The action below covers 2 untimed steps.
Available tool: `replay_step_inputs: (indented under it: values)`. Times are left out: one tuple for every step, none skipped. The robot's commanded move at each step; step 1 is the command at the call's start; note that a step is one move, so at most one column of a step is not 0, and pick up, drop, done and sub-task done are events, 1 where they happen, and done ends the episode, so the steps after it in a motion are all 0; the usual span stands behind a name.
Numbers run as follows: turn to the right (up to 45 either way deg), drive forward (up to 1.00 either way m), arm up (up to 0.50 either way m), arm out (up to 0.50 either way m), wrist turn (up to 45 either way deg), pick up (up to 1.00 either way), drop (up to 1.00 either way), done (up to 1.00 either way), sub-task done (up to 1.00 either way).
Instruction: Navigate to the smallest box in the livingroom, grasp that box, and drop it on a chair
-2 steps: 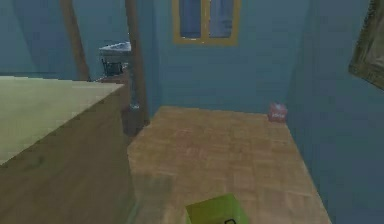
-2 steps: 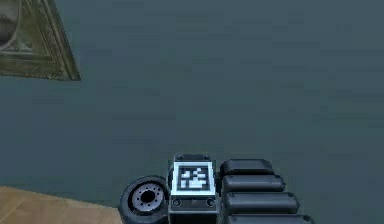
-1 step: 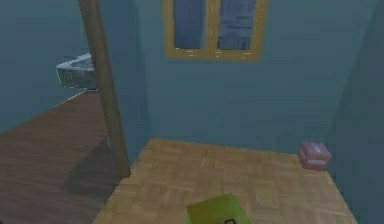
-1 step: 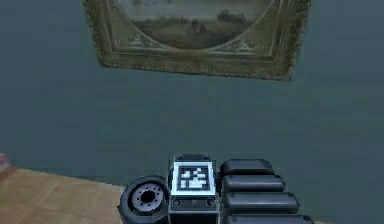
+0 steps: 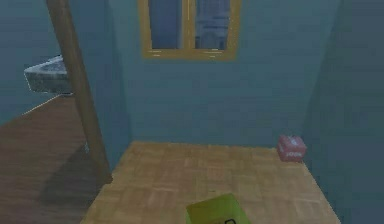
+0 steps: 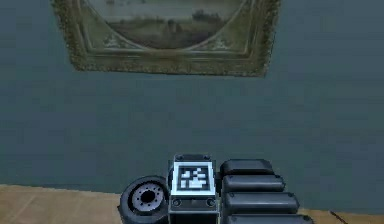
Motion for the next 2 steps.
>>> replay_step_inputs:
  values:
    - [0.0,0.2,0.0,0.0,0.0,0.0,0.0,0.0,0.0]
    - [-45.0,0.0,0.0,0.0,0.0,0.0,0.0,0.0,0.0]
